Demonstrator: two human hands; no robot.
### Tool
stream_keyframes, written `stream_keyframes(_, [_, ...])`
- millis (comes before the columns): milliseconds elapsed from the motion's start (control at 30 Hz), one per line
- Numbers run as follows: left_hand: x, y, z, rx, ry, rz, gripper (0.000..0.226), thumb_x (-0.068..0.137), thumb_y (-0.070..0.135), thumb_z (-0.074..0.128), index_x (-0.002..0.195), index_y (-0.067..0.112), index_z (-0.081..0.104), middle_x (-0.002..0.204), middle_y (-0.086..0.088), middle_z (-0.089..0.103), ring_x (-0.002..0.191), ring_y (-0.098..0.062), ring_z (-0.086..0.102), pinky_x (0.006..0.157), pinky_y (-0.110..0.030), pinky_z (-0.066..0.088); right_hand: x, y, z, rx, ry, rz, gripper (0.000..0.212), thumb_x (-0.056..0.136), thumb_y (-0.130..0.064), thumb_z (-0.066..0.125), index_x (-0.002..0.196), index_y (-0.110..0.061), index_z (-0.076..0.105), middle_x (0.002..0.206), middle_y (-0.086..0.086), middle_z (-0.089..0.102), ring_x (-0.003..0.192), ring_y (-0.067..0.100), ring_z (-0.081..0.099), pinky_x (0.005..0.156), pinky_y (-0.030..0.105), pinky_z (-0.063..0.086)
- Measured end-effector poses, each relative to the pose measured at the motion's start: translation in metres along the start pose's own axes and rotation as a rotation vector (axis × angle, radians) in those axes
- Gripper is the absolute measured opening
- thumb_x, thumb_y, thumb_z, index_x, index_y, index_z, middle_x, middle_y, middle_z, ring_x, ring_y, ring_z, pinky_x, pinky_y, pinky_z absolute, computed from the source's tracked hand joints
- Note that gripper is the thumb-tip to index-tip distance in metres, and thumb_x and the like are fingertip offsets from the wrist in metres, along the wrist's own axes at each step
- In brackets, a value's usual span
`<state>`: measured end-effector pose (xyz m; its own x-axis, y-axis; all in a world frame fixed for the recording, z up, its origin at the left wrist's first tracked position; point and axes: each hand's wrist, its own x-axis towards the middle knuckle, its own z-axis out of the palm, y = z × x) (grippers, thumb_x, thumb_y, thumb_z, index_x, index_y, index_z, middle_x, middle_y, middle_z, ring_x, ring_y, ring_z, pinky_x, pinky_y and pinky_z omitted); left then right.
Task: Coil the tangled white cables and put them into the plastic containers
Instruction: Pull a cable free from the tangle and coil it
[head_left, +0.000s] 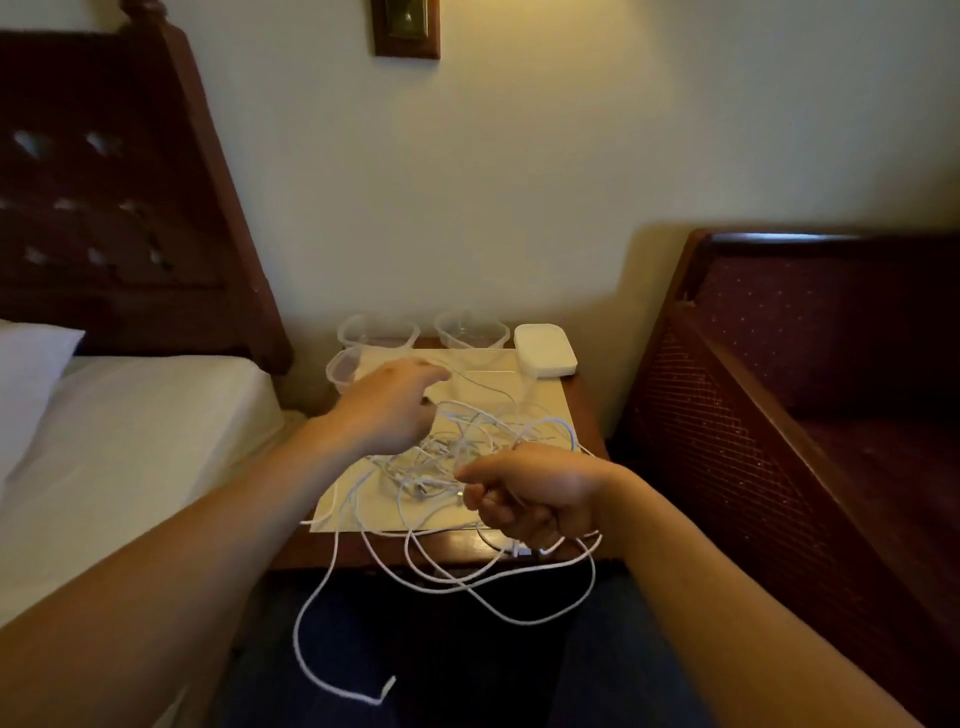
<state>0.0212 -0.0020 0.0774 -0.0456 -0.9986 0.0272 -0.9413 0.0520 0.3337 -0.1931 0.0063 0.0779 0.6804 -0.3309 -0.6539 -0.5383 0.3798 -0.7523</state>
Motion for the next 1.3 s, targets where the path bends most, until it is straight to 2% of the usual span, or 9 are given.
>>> stream_keyframes(167, [-0.021, 0.053, 0.027, -0.757, -0.201, 0.237, 0.082, 0.083, -0.022, 0.044, 0.138, 0.039, 0.057, 0.151, 0.012, 0.050, 0.140, 0.002, 0.041, 0.109, -0.015, 0.036, -0.028, 0.009, -0.006, 0.052, -0.223, -0.138, 0.039, 0.107, -0.035, 0.043, 0.074, -0.018, 0.053, 0.052, -0.004, 0.037, 0.035, 0.005, 0.025, 0.038, 0.021, 0.011])
stream_keyframes(367, [-0.024, 0.071, 0.042, -0.874, -0.367, 0.288, 0.040, 0.095, -0.012, 0.055, 0.135, -0.006, 0.056, 0.127, -0.030, 0.063, 0.110, -0.026, 0.063, 0.095, -0.034, 0.053, -0.036, 0.017, -0.001, 0.293, -0.266, -0.207, 0.042, 0.108, -0.028, 0.036, 0.071, -0.014, 0.051, 0.046, -0.004, 0.039, 0.033, 0.005, 0.020, 0.036, 0.016, 0.014])
stream_keyframes(500, [-0.018, 0.057, 0.067, -0.803, -0.180, 0.157, 0.024, 0.097, 0.008, 0.063, 0.120, 0.000, 0.065, 0.112, -0.025, 0.068, 0.105, -0.042, 0.066, 0.095, -0.059, 0.053, -0.031, 0.023, 0.005, 0.548, -0.217, -0.401, 0.045, 0.102, -0.049, 0.043, 0.074, -0.016, 0.054, 0.045, -0.006, 0.039, 0.028, 0.003, 0.031, 0.034, 0.012, 0.023])
stream_keyframes(667, [-0.012, 0.036, 0.090, -0.782, -0.021, 0.045, 0.031, 0.099, 0.047, 0.061, 0.114, 0.022, 0.071, 0.100, -0.003, 0.075, 0.093, -0.028, 0.071, 0.083, -0.056, 0.057, -0.026, 0.029, 0.001, 1.027, 0.042, -0.517, 0.050, 0.106, -0.048, 0.033, 0.084, -0.010, 0.059, 0.040, -0.005, 0.034, 0.024, 0.007, 0.030, 0.031, 0.017, 0.017])
stream_keyframes(833, [-0.017, 0.048, 0.072, -0.875, 0.129, 0.104, 0.009, 0.093, 0.017, 0.070, 0.100, 0.018, 0.076, 0.092, 0.001, 0.076, 0.086, -0.013, 0.070, 0.078, -0.031, 0.056, -0.027, 0.035, 0.014, 0.946, -0.096, -0.483, 0.042, 0.097, -0.021, 0.039, 0.106, 0.003, 0.072, 0.068, 0.008, 0.067, 0.049, 0.016, 0.060, 0.045, 0.022, 0.048])
stream_keyframes(1000, [-0.020, 0.055, 0.063, -0.856, 0.223, 0.223, 0.021, 0.093, 0.017, 0.068, 0.082, 0.034, 0.073, 0.076, 0.003, 0.071, 0.073, -0.027, 0.064, 0.068, -0.042, 0.053, -0.020, 0.044, 0.013, 1.024, -0.464, -0.634, 0.040, 0.107, -0.025, 0.038, 0.113, 0.005, 0.063, 0.064, 0.010, 0.065, 0.039, 0.016, 0.059, 0.037, 0.021, 0.028])
stream_keyframes(1067, [-0.025, 0.055, 0.069, -0.943, 0.150, 0.187, 0.019, 0.091, 0.025, 0.064, 0.077, 0.032, 0.073, 0.068, -0.003, 0.068, 0.064, -0.029, 0.060, 0.061, -0.042, 0.052, -0.028, 0.035, 0.017, 0.965, -0.362, -0.685, 0.045, 0.108, -0.027, 0.036, 0.114, 0.006, 0.065, 0.067, 0.010, 0.067, 0.037, 0.014, 0.058, 0.034, 0.019, 0.037])
stream_keyframes(1133, [-0.033, 0.056, 0.078, -0.992, 0.069, 0.160, 0.019, 0.091, 0.029, 0.059, 0.080, 0.030, 0.074, 0.065, 0.001, 0.066, 0.060, -0.020, 0.058, 0.059, -0.035, 0.050, -0.036, 0.025, 0.020, 0.863, -0.032, -0.743, 0.038, 0.102, -0.020, 0.042, 0.116, 0.007, 0.066, 0.073, 0.013, 0.071, 0.040, 0.014, 0.060, 0.038, 0.020, 0.048])
stream_keyframes(1300, [-0.038, 0.050, 0.084, -0.680, -0.040, 0.172, 0.019, 0.096, 0.032, 0.058, 0.079, 0.033, 0.067, 0.075, 0.008, 0.069, 0.069, -0.007, 0.060, 0.074, -0.037, 0.049, -0.029, 0.025, 0.010, 0.692, 0.302, -0.918, 0.040, 0.105, -0.006, 0.028, 0.136, 0.002, 0.051, 0.129, 0.021, 0.067, 0.119, 0.034, 0.066, 0.099, 0.039, 0.056])
